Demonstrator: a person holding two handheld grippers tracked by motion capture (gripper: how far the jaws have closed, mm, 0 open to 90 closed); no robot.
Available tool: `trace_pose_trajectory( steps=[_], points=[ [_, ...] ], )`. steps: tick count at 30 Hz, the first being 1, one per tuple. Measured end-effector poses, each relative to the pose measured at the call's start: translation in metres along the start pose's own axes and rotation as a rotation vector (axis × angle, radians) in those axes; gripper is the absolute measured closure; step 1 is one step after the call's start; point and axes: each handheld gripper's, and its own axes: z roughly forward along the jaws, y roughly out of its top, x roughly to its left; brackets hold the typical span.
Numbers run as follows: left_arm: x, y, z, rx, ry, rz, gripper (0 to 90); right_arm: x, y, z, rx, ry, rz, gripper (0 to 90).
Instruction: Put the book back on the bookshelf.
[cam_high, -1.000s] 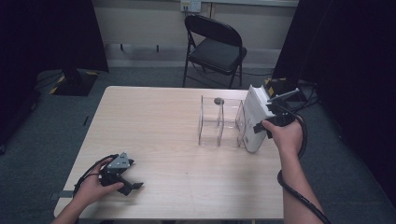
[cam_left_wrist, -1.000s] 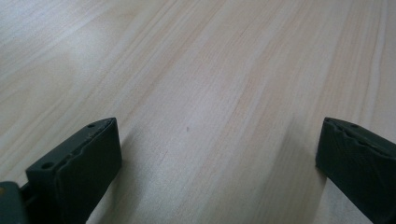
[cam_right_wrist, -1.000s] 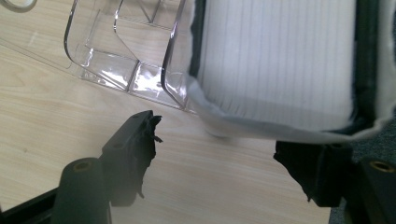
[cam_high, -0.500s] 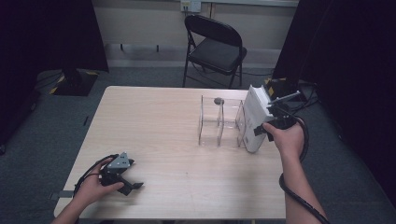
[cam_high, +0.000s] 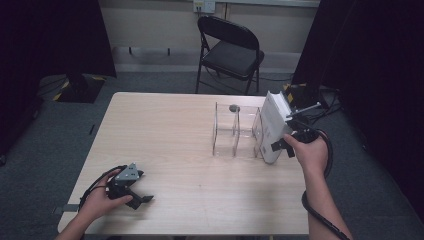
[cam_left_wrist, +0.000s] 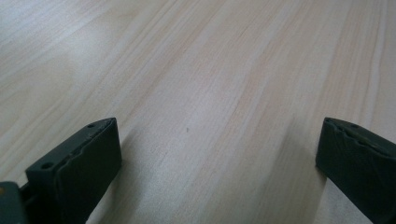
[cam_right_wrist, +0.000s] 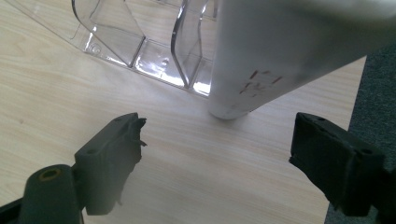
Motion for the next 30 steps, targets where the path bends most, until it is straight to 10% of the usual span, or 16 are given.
trace_pose_trajectory(
  steps=[30],
  points=[
    [0.000, 0.000, 0.000, 0.000, -0.002, -0.003, 0.0, 0.021, -0.024, 0.028, -0.024, 0.085, -0.087, 14.8]
  ],
)
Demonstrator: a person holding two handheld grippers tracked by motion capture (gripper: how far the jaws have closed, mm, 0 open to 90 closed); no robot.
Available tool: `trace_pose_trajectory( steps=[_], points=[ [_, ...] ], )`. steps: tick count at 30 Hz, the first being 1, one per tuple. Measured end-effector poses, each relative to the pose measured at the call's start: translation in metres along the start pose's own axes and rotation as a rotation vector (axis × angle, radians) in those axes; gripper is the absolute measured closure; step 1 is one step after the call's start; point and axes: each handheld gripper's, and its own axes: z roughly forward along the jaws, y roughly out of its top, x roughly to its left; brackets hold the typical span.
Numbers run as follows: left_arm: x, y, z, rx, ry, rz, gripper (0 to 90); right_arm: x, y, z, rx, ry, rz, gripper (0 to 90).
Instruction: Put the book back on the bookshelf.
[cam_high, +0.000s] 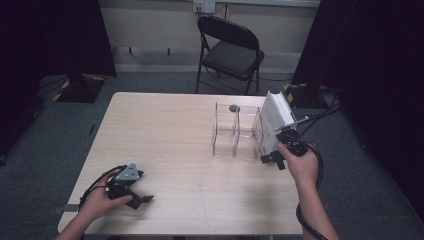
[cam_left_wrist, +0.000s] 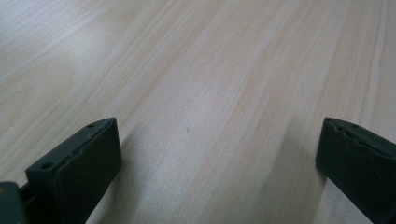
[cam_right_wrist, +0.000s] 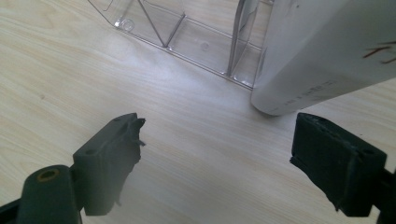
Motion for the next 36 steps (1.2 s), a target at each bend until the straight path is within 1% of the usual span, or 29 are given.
trace_pose_trajectory(
  steps=[3, 8, 11, 12, 18, 20, 22, 23, 24, 26, 27, 32, 33, 35, 36],
  points=[
    [0.000, 0.000, 0.000, 0.000, 0.000, 0.000, 0.0, 0.001, -0.002, 0.003, -0.002, 0.013, -0.003, 14.8],
    [0.000, 0.000, 0.000, 0.001, 0.000, 0.000, 0.0, 0.006, -0.004, 0.007, 0.002, 0.004, -0.018, 14.9],
    [0.000, 0.000, 0.000, 0.001, 0.000, 0.001, 0.0, 0.008, -0.005, 0.009, -0.008, 0.020, -0.027, 14.9],
    [0.000, 0.000, 0.000, 0.001, 0.000, 0.000, 0.0, 0.010, -0.005, 0.009, -0.004, 0.019, -0.025, 14.9],
    [0.000, 0.000, 0.000, 0.001, 0.000, 0.000, 0.0, 0.017, -0.005, 0.012, -0.011, 0.052, -0.040, 15.0],
    [0.000, 0.000, 0.000, 0.001, 0.000, 0.001, 0.0, 0.019, -0.005, 0.014, -0.012, 0.052, -0.043, 15.1],
    [0.000, 0.000, 0.000, 0.001, 0.000, 0.001, 0.0, 0.021, -0.006, 0.017, -0.018, 0.059, -0.050, 15.1],
    [0.000, 0.000, 0.000, 0.000, 0.000, 0.000, 0.0, 0.022, -0.006, 0.018, -0.017, 0.071, -0.054, 15.1],
    [0.000, 0.000, 0.000, 0.001, 0.000, 0.000, 0.0, 0.023, -0.006, 0.020, -0.021, 0.066, -0.055, 15.1],
    [0.000, 0.000, 0.000, 0.001, 0.000, 0.000, 0.0, 0.025, -0.006, 0.022, -0.021, 0.079, -0.059, 15.1],
    [0.000, 0.000, 0.000, 0.000, 0.000, 0.000, 0.0, 0.026, -0.006, 0.023, -0.024, 0.084, -0.051, 15.2],
    [0.000, 0.000, 0.000, 0.000, 0.000, 0.000, 0.0, 0.032, -0.006, 0.029, -0.030, 0.093, -0.068, 15.3],
    [0.000, 0.000, 0.000, 0.000, 0.000, 0.000, 0.0, 0.033, -0.006, 0.030, -0.032, 0.104, -0.070, 15.2],
    [0.000, 0.000, 0.000, 0.000, 0.000, 0.000, 0.0, 0.035, -0.006, 0.032, -0.033, 0.108, -0.067, 15.3],
    [0.000, 0.000, 0.000, 0.000, 0.000, 0.000, 0.0, 0.036, -0.006, 0.033, -0.036, 0.112, -0.074, 15.2]
  ],
)
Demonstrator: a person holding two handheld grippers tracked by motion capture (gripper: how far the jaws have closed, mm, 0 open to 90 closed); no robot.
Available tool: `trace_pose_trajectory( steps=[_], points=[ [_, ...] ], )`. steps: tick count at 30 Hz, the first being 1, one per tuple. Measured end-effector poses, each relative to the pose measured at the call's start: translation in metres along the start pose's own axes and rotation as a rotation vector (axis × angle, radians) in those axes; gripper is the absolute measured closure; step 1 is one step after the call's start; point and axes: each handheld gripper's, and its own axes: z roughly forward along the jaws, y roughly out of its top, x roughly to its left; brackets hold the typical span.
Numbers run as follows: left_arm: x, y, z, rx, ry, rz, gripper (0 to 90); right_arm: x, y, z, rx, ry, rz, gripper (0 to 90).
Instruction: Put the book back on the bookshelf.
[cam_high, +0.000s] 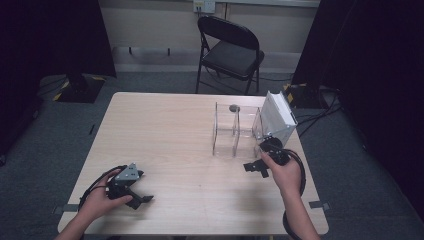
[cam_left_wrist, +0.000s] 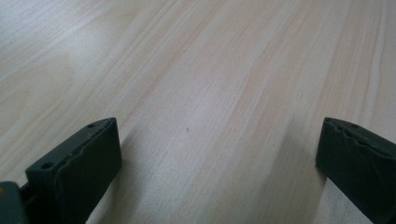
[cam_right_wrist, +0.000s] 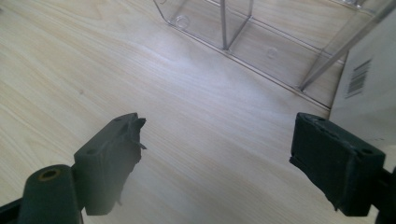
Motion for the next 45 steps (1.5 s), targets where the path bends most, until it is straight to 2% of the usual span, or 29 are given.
trace_pose_trajectory(
  steps=[14, 25, 33, 45],
  points=[
    [0.000, 0.000, 0.000, 0.000, 0.000, 0.000, 0.0, 0.018, 0.003, 0.011, 0.000, 0.037, -0.023, 15.3],
    [0.000, 0.000, 0.000, 0.000, 0.000, 0.000, 0.0, 0.032, 0.005, 0.023, -0.005, 0.060, -0.066, 15.3],
    [0.000, 0.000, 0.000, 0.000, 0.000, 0.000, 0.0, 0.038, 0.005, 0.030, 0.006, 0.076, -0.077, 15.2],
    [0.000, 0.000, 0.000, 0.000, 0.000, 0.000, 0.0, 0.046, 0.005, 0.040, -0.007, 0.094, -0.091, 15.3]
  ],
)
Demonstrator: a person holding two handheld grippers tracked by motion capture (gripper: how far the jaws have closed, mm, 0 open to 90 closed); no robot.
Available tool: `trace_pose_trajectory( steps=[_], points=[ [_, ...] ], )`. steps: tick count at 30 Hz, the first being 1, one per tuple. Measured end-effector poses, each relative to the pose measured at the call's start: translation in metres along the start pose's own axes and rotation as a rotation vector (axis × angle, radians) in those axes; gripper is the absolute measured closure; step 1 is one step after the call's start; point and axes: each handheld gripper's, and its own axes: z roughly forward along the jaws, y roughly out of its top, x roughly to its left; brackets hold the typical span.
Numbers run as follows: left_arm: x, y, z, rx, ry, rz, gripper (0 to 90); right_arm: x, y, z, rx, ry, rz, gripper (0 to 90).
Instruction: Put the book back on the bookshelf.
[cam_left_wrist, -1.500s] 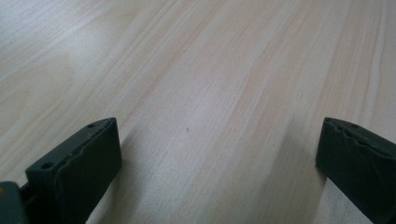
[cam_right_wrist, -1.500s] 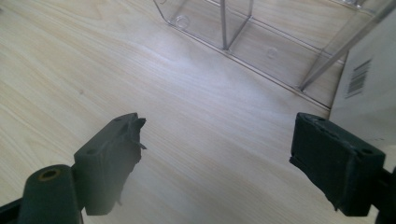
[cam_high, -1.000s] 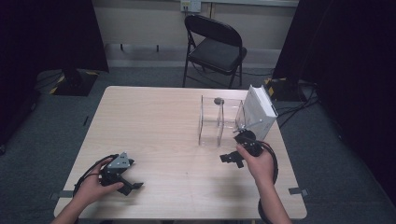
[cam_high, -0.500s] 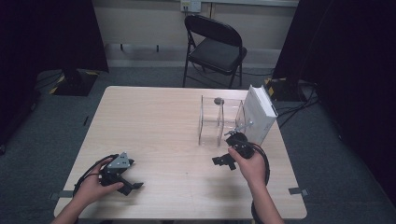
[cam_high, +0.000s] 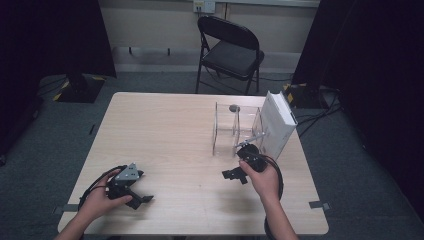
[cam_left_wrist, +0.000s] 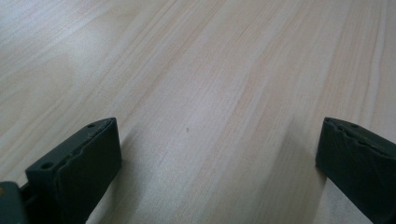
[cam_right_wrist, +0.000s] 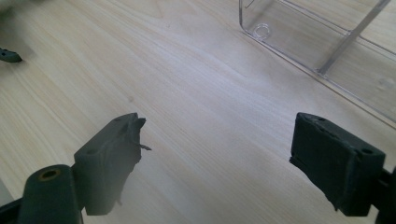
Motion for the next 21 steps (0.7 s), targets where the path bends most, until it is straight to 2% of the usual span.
trace_pose_trajectory(
  steps=[2, 21],
  points=[
    [0.000, 0.000, 0.000, 0.000, 0.000, 0.000, 0.0, 0.001, 0.000, 0.002, 0.001, 0.014, -0.005, 15.3],
    [0.000, 0.000, 0.000, 0.000, 0.000, 0.000, 0.0, 0.016, 0.001, 0.023, 0.021, 0.031, -0.067, 15.3]
  ],
)
